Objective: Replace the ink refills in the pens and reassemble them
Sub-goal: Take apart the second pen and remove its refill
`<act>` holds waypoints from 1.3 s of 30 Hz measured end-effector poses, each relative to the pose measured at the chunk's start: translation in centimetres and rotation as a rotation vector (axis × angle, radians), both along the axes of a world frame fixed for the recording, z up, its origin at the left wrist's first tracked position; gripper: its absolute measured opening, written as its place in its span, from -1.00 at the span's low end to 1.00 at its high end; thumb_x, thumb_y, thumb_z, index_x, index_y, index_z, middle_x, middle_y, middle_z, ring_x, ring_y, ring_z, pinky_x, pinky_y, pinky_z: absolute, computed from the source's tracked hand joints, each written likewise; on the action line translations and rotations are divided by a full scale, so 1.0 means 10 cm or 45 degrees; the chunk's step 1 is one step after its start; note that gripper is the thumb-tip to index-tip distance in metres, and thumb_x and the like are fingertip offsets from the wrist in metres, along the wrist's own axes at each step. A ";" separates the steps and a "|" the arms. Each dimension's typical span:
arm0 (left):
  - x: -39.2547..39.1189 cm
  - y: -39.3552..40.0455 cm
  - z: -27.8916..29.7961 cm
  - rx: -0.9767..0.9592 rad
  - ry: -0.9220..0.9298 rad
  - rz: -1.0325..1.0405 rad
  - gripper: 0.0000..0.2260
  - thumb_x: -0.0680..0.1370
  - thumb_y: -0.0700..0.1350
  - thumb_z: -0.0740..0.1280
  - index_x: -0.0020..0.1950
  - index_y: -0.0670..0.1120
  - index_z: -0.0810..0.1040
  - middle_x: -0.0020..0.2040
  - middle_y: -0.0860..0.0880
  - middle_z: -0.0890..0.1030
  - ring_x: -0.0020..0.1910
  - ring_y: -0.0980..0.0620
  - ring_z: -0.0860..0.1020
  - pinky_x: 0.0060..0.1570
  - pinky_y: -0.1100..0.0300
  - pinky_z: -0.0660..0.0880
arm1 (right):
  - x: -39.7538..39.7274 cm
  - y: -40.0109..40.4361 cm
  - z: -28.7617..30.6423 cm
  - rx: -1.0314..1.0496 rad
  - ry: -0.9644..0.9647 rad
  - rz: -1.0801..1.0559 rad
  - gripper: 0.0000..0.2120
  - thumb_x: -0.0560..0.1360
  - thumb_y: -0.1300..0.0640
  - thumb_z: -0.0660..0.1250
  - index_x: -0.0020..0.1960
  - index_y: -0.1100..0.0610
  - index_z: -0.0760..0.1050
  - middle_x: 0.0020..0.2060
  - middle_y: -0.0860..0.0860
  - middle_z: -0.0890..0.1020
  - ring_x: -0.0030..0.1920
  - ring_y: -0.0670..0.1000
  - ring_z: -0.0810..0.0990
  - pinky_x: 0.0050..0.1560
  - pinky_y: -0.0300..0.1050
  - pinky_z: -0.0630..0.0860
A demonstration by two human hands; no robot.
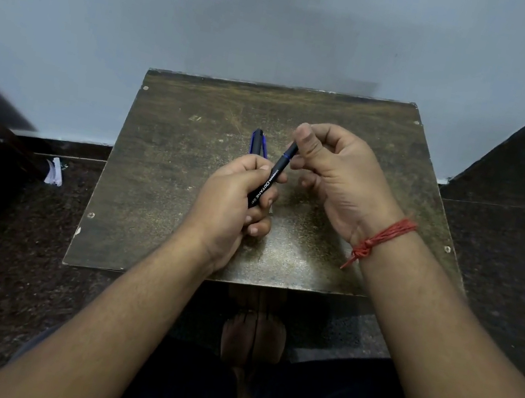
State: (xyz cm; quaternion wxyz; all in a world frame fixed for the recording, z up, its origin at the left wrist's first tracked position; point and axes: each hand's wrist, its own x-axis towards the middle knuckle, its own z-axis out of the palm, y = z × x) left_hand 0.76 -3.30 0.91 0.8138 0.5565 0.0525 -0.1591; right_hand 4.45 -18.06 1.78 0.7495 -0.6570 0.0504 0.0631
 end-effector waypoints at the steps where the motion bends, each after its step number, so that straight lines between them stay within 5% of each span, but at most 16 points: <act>1: 0.00 0.00 0.00 0.004 0.001 0.002 -0.79 0.66 -0.21 0.11 -0.05 -0.19 0.51 -0.43 0.00 0.39 -0.60 0.16 0.17 -0.61 0.30 0.19 | 0.00 -0.02 0.00 0.002 -0.017 -0.004 -0.90 0.55 0.10 0.41 -0.01 0.13 0.57 -0.16 0.02 0.68 -0.22 -0.09 0.60 -0.29 -0.21 0.44; 4: 0.00 0.01 0.00 0.008 0.002 0.007 -0.80 0.66 -0.21 0.11 -0.04 -0.20 0.50 -0.43 -0.01 0.38 -0.60 0.16 0.17 -0.60 0.30 0.19 | 0.01 -0.05 0.01 0.064 -0.040 0.025 -0.93 0.58 0.21 0.36 0.03 0.15 0.61 -0.07 0.10 0.69 -0.18 -0.06 0.62 -0.28 -0.23 0.46; 11: 0.00 0.00 0.00 0.006 -0.001 0.009 -0.79 0.66 -0.21 0.11 -0.05 -0.20 0.50 -0.44 0.00 0.38 -0.60 0.17 0.18 -0.60 0.31 0.20 | 0.00 0.05 0.01 -0.012 -0.037 -0.059 -0.86 0.54 0.11 0.43 -0.14 0.11 0.51 -0.34 -0.02 0.58 -0.42 -0.09 0.41 -0.37 -0.21 0.41; 18: 0.00 0.00 0.00 0.007 0.001 0.017 -0.80 0.66 -0.22 0.11 -0.03 -0.21 0.50 -0.43 0.00 0.38 -0.60 0.16 0.17 -0.60 0.30 0.19 | -0.02 0.01 0.03 0.047 -0.048 -0.017 -0.90 0.61 0.21 0.32 0.06 0.19 0.60 -0.10 0.13 0.68 -0.37 -0.09 0.48 -0.30 -0.19 0.49; 25: -0.01 -0.01 0.02 0.008 0.001 0.013 -0.80 0.66 -0.22 0.11 -0.05 -0.21 0.49 -0.43 -0.02 0.36 -0.60 0.16 0.16 -0.60 0.31 0.18 | -0.01 0.05 0.01 0.044 -0.026 -0.028 -0.88 0.55 0.13 0.42 -0.12 0.11 0.50 -0.37 -0.06 0.57 -0.47 -0.09 0.43 -0.44 -0.20 0.39; 32: -0.01 0.00 0.02 0.013 0.002 0.016 -0.81 0.66 -0.22 0.11 -0.03 -0.21 0.49 -0.43 -0.01 0.37 -0.60 0.16 0.16 -0.60 0.30 0.19 | -0.02 0.01 0.03 0.110 -0.039 0.017 -0.91 0.62 0.20 0.30 0.07 0.16 0.58 -0.07 0.07 0.71 -0.46 -0.12 0.43 -0.46 -0.24 0.34; 39: -0.02 -0.02 0.03 0.016 -0.006 -0.005 -0.80 0.66 -0.22 0.10 -0.06 -0.20 0.48 -0.44 0.00 0.37 -0.61 0.17 0.16 -0.60 0.31 0.18 | -0.01 0.06 0.01 0.060 -0.002 -0.046 -0.85 0.55 0.13 0.41 -0.14 0.11 0.47 -0.37 -0.03 0.57 -0.51 -0.11 0.38 -0.53 -0.25 0.29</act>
